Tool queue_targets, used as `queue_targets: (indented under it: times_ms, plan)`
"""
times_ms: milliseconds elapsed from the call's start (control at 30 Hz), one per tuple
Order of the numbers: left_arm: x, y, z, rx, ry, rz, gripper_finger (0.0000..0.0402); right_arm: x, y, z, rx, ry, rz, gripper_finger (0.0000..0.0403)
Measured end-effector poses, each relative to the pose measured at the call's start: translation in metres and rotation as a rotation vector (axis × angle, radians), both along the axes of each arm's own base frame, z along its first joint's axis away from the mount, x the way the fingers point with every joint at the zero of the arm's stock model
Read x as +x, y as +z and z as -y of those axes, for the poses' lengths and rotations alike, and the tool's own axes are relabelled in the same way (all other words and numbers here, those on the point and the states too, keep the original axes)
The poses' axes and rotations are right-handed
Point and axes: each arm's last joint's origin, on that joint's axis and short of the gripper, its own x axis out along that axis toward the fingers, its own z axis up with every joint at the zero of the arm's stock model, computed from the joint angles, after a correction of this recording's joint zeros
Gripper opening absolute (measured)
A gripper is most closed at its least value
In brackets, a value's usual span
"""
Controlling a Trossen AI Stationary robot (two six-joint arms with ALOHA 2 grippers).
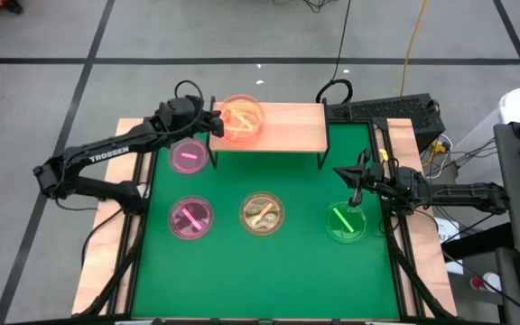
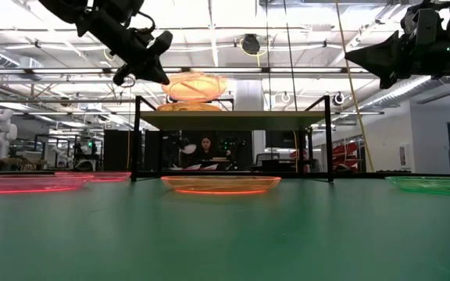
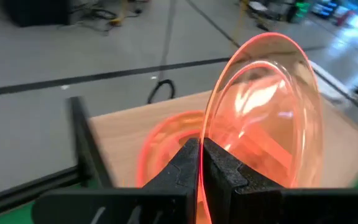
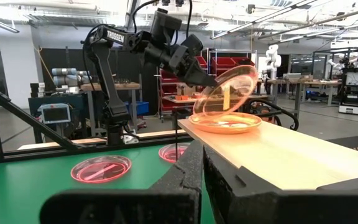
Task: Place and stack plates onto a shelf
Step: Stack the bottom orange plate on the orange plate on the shelf
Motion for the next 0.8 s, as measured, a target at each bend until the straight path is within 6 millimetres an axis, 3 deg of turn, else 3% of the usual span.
queue_targets:
  times_ms: [567,800]
  plan:
    - [-0.0049,-0.0055,-0.0022,-0.079,0.055,-0.003,0.0022,0.0000,0.0000,0.0000,0.000,0.000,0.000,0.0000]
    - [-0.0046,-0.0051,-0.0022,-0.069,0.041,-0.009,0.0063,0.0000,0.0000,0.0000,0.000,0.000,0.000,0.0000]
